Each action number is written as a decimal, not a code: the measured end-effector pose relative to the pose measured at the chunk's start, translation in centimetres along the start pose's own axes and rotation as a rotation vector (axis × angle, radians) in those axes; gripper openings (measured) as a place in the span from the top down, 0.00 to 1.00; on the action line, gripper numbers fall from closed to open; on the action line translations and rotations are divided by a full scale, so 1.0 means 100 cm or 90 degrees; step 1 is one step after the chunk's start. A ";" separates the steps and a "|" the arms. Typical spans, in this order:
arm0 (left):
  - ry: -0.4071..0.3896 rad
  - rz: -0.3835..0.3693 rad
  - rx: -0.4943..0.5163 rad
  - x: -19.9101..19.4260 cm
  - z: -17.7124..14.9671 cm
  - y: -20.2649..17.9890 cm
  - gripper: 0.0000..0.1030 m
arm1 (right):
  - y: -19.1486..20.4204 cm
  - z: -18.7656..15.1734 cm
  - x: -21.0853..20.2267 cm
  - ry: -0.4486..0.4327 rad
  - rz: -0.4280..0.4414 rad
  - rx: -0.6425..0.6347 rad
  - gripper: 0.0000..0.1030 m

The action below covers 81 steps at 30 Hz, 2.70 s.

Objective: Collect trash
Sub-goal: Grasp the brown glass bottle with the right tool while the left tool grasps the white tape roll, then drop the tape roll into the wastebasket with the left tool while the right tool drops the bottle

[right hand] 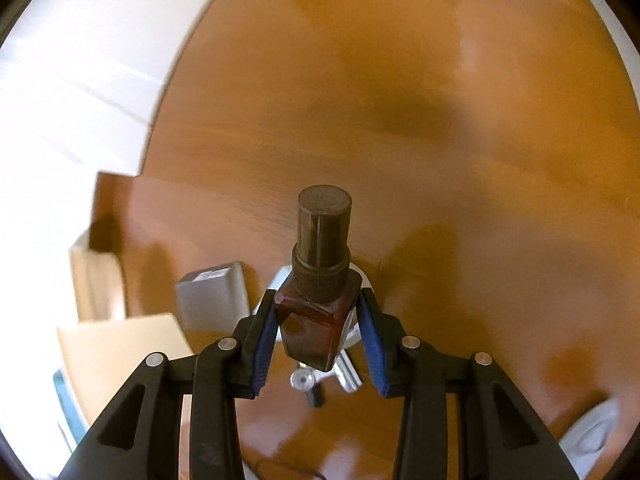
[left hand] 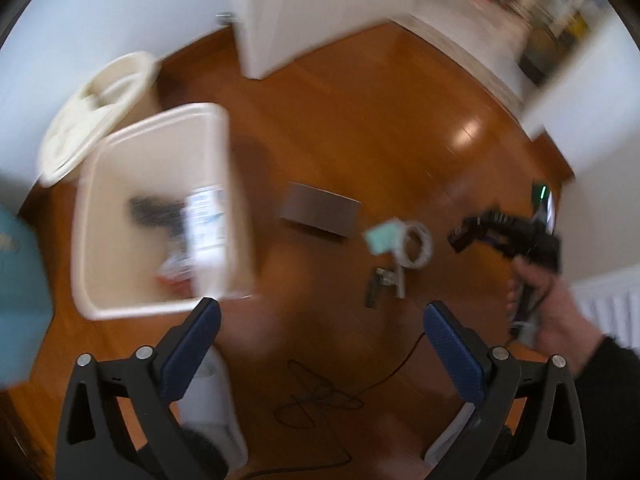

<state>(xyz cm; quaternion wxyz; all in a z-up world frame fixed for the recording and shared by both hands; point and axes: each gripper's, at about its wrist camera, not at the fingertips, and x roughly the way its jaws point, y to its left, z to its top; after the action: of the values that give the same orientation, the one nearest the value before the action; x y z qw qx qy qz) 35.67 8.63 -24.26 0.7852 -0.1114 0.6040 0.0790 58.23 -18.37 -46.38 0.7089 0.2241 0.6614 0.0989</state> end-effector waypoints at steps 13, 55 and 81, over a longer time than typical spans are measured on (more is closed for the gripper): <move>0.172 0.111 -0.024 0.280 0.037 -0.124 0.02 | -0.078 0.018 -0.032 -0.016 0.043 0.001 0.61; 0.016 0.086 -0.306 0.003 0.027 0.204 0.75 | 0.128 -0.091 -0.236 -0.096 0.141 -0.171 0.60; -0.181 -0.036 -0.395 -0.150 -0.021 0.270 0.12 | 0.402 -0.220 -0.026 0.109 0.113 -0.344 0.52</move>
<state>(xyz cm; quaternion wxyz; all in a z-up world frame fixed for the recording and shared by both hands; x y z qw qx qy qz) 22.85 34.17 -12.45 0.7923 -0.3496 0.4320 0.2517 42.60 19.99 -26.54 0.6728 0.0751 0.6465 0.3517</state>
